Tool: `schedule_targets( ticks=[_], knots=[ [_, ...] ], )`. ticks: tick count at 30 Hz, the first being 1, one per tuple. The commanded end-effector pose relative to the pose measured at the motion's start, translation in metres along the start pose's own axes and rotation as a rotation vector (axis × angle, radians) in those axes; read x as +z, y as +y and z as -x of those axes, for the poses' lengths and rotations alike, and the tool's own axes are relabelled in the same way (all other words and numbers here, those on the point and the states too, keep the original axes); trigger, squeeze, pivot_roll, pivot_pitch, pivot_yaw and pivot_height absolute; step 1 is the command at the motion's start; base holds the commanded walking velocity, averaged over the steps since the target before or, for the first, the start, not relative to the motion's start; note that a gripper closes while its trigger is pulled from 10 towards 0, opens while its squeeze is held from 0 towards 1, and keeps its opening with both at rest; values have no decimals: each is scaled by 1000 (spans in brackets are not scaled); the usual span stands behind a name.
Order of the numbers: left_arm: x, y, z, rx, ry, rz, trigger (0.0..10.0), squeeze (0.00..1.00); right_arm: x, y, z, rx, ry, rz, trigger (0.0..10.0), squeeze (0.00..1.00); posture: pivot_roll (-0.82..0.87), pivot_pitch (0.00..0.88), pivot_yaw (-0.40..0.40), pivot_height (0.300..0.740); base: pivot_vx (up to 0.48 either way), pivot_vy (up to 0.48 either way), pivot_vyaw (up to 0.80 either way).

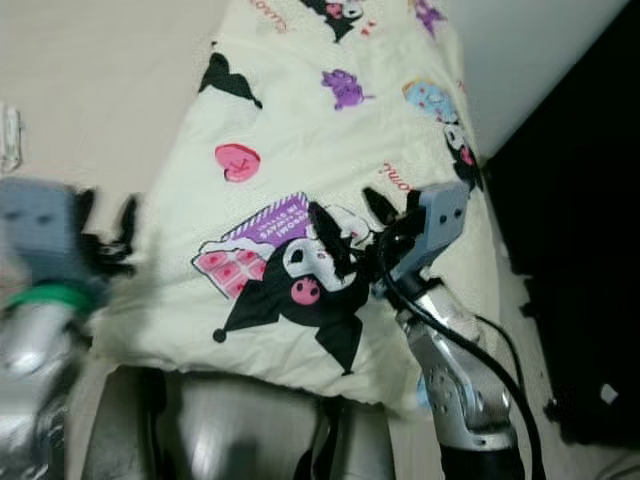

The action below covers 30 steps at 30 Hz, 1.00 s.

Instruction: Clean up the room

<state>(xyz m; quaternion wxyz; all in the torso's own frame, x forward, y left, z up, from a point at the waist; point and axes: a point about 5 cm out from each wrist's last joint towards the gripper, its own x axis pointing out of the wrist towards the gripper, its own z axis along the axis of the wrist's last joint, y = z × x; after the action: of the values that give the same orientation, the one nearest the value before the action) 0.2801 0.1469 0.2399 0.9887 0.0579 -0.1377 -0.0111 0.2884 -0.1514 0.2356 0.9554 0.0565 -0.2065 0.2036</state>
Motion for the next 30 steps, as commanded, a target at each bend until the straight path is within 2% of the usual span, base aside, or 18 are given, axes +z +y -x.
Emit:
schedule_targets(
  ticks=[1, 2, 3, 5, 6, 8, 16, 18, 30],
  knots=[
    [0, -2, -11, 11, -16, 32, 10000, 0, 2, -15, 2, -128, -36, 87, 10000, 0, 156, 122, -107, 507, 0, 0, 0],
    [0, -2, -11, 11, -16, 32, 10000, 0, 2, -15, 2, -128, -36, 87, 10000, 0, 156, 122, -107, 507, 0, 0, 0],
    [3, -1, -22, 23, -23, 71, 10000, 0, 7, -20, -2, -177, -63, 153, 10000, 0, 154, 108, -93, 507, 0, 0, 0],
    [9, 6, -35, 70, -26, 176, 10000, 0, 14, -23, -10, -207, -124, 172, 10000, 0, 154, 99, -90, 507, 0, 0, 0],
    [9, 8, -37, 85, -16, 218, 10000, 0, 14, -23, -12, -198, -133, 165, 10000, 0, 154, 99, -90, 507, 0, 0, 0],
    [9, 8, -38, 92, -9, 247, 10000, 0, 14, -23, -13, -191, -136, 177, 10000, 0, 156, 97, -93, 511, 0, 0, 0],
    [8, 4, -37, 91, -30, 213, 10000, 0, 13, -28, -19, -215, -147, 180, 10000, 0, 175, 103, -101, 546, 0, 0, 0],
    [4, 5, -36, 95, -26, 195, 10000, 0, 5, -28, -17, -225, -127, 170, 10000, 0, 181, 89, -109, 556, 0, 0, 0],
    [5, -2, -39, 76, -31, 189, 10000, 0, -5, -30, -16, -249, -115, 155, 10000, 0, 174, 109, -108, 600, 0, 0, 0]
  ],
)
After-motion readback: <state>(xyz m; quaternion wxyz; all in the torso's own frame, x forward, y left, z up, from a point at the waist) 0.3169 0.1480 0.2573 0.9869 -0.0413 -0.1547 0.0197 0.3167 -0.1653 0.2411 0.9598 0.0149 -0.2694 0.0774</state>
